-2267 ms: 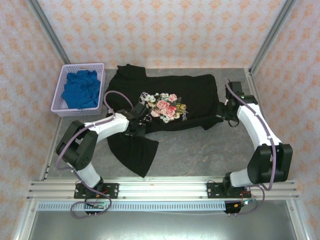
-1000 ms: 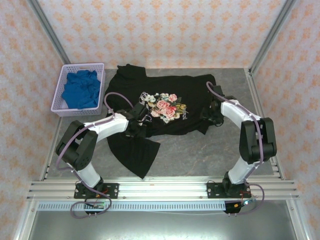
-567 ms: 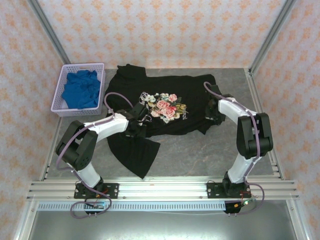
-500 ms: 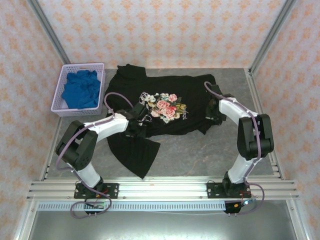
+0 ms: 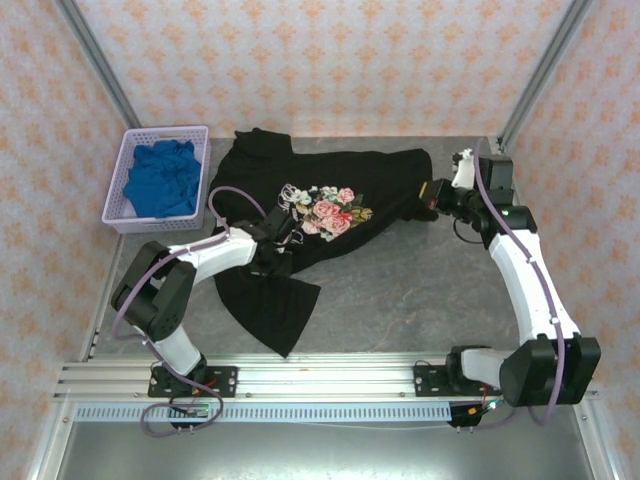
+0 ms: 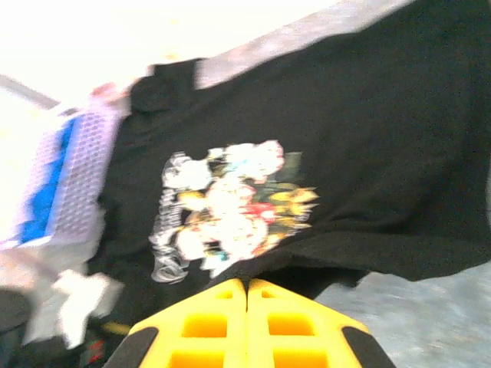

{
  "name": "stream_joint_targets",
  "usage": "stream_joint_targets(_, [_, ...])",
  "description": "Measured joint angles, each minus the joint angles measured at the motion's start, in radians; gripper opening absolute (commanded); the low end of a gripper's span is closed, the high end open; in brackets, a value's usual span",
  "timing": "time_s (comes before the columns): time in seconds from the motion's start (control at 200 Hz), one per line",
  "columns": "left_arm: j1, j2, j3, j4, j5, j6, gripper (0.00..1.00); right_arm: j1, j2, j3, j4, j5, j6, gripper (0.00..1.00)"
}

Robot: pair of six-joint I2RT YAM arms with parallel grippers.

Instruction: Fold the inside-out t-shirt

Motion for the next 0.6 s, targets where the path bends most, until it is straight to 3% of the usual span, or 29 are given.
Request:
stream_joint_targets(0.095, [0.000,0.000,-0.002,0.000,0.000,0.000,0.00,0.000,0.016,-0.019,0.001,-0.077,-0.011,0.00])
stream_joint_targets(0.19, [0.000,0.000,-0.002,0.000,0.000,0.001,0.00,0.000,0.048,-0.072,-0.041,-0.076,-0.021,0.00])
stream_joint_targets(0.385, [0.000,-0.001,-0.002,0.000,0.000,0.007,0.00,-0.003,0.156,-0.161,-0.204,0.145,-0.015,0.00])
stream_joint_targets(0.6, [0.000,-0.001,-0.002,-0.001,0.000,0.007,0.00,-0.005,0.195,-0.192,-0.248,0.340,0.014,0.03])
